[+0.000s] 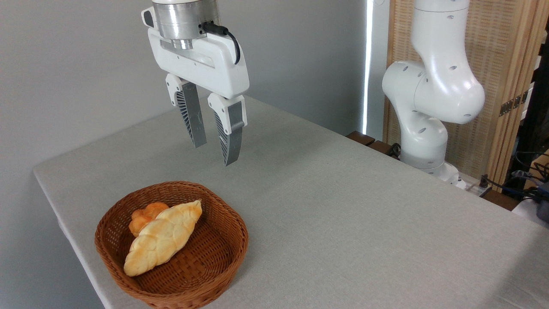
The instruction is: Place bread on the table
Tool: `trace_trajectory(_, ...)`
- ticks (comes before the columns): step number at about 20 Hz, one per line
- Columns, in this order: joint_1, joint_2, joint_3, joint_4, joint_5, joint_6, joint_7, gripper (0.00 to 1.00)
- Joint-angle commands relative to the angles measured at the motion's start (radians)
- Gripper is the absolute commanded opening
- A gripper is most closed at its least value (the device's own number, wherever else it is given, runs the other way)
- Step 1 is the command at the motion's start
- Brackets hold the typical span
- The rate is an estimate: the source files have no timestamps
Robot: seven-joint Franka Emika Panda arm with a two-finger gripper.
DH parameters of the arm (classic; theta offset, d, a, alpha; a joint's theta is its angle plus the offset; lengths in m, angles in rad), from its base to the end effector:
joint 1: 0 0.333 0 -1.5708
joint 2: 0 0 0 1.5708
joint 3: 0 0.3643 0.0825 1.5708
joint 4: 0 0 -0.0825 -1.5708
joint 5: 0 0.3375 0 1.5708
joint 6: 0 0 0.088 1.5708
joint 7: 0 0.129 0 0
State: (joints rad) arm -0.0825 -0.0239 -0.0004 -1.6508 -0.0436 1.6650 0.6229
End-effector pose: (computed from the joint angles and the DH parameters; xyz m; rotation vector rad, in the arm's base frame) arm 0.5060 -0.0473 0.6372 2.9191 -1.0697 0.0751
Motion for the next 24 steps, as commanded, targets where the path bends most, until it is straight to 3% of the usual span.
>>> trace_trajectory(1, 0.006, 0.002, -0.001, 0.014, -0.004, -0.03, 0.001, 1.0)
trace_trajectory(9, 0.006, -0.004, -0.003, -0.001, -0.007, -0.007, 0.003, 1.0)
trace_trajectory(12, 0.006, -0.014, -0.003, -0.033, -0.007, 0.054, 0.001, 1.0)
trace_trajectory(15, 0.007, -0.05, -0.001, -0.096, -0.054, 0.145, 0.001, 1.0)
trace_trajectory(18, 0.006, -0.067, -0.001, -0.162, -0.07, 0.203, -0.002, 1.0)
trace_trajectory(22, 0.006, -0.083, -0.001, -0.221, -0.154, 0.281, -0.002, 1.0)
trace_trajectory(24, 0.006, -0.088, -0.001, -0.251, -0.168, 0.344, 0.0, 1.0)
